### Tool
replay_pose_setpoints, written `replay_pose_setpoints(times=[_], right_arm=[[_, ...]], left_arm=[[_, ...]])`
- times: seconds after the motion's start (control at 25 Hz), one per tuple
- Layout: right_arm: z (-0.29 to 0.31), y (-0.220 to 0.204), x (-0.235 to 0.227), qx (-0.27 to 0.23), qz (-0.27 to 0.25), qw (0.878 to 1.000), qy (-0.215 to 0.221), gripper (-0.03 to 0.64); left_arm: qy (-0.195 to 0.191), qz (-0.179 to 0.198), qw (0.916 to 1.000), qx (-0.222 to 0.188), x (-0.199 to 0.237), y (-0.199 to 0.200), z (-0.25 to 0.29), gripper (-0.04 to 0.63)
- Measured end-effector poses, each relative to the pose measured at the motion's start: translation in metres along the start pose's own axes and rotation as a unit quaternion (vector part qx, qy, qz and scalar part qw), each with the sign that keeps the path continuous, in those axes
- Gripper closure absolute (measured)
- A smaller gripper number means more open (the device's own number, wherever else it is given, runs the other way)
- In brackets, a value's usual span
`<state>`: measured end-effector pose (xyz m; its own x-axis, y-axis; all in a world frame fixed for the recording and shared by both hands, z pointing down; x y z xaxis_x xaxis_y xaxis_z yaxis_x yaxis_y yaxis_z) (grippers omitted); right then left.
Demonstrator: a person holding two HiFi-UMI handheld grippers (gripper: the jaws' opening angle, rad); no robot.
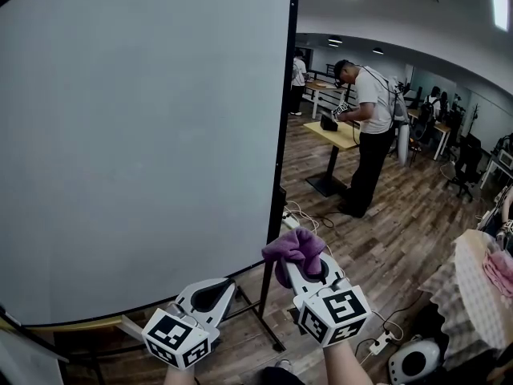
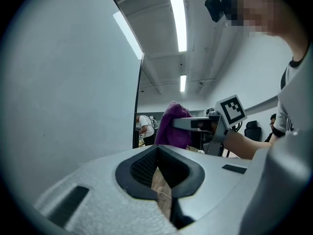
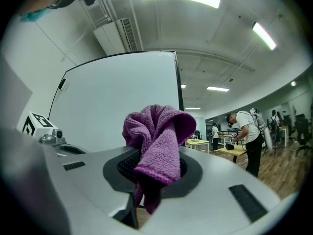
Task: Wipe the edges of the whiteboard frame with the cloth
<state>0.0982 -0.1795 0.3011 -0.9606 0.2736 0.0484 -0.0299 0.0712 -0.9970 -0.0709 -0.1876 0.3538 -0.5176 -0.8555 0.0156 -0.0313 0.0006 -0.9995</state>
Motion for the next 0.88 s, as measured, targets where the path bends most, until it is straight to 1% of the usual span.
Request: replay_pose_setpoints(times=[0.36, 0.52, 0.72, 0.88], right_arm=[[0.028, 0.028, -0.026, -0.01, -0.005, 1.0, -0.01, 0.548], [0.044, 0.043, -0.037, -0.017, -0.004, 1.0, -0.007, 0.548], [0.066, 0.066, -0.054, -0.025, -0.016, 1.0, -0.002, 0.548], [0.083, 0.086, -0.066, -0.038, -0.01, 0.999, 0.005, 0.548]], left_arm=[[-0.001, 0.008, 0.9999, -0.008, 0.009, 0.012, 0.014, 0.578], [-0.001, 0.009, 0.9999, -0.011, 0.017, 0.015, 0.023, 0.578], [-0.003, 0.011, 0.9998, -0.019, 0.024, 0.02, 0.041, 0.578], [-0.002, 0.012, 0.9997, -0.022, 0.03, 0.023, 0.051, 0.578]])
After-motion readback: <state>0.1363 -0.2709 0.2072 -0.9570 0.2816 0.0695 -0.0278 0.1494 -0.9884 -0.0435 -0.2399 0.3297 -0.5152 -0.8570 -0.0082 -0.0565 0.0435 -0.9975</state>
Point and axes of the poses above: the fingertips, and each gripper's own axes: z forward along the fingers, x to its left, y out of its top, the point moved 5 cm from there along -z, backward along the fingers
